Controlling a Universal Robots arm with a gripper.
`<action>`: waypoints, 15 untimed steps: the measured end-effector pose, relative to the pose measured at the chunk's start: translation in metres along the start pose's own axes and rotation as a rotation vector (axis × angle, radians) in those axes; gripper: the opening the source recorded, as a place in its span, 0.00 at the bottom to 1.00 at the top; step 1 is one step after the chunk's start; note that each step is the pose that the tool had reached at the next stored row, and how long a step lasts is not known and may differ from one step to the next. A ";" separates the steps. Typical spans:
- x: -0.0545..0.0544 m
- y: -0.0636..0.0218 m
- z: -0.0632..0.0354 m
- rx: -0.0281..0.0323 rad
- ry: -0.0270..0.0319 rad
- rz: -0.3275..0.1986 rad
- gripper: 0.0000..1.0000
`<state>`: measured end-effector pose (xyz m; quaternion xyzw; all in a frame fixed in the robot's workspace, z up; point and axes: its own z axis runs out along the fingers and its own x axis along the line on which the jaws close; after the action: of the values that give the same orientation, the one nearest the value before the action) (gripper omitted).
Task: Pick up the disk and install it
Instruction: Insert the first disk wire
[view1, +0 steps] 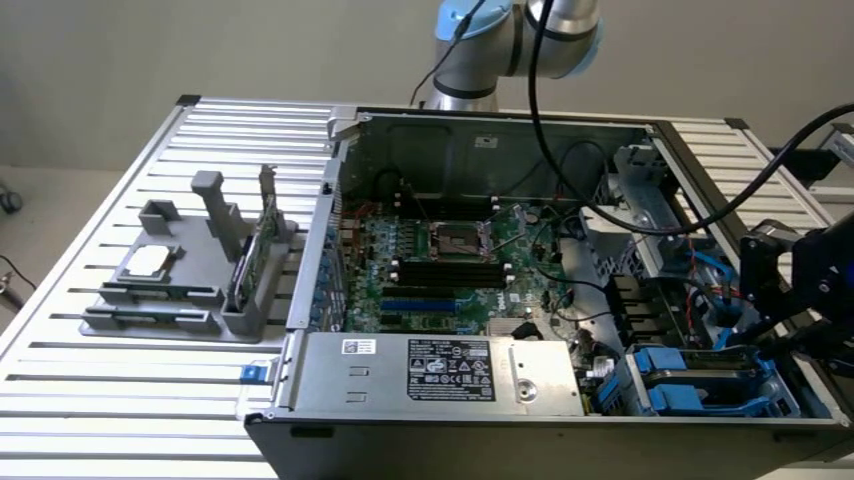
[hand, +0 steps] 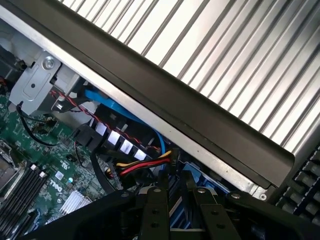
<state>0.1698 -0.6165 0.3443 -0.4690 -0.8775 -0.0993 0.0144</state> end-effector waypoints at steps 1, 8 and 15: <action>0.000 -0.0001 0.0002 -0.0002 0.0003 0.000 0.25; 0.000 -0.0005 0.0025 -0.0041 0.0060 0.001 0.25; 0.000 -0.0008 0.0043 -0.0075 0.0107 0.002 0.25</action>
<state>0.1697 -0.6165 0.3399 -0.4694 -0.8765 -0.1051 0.0174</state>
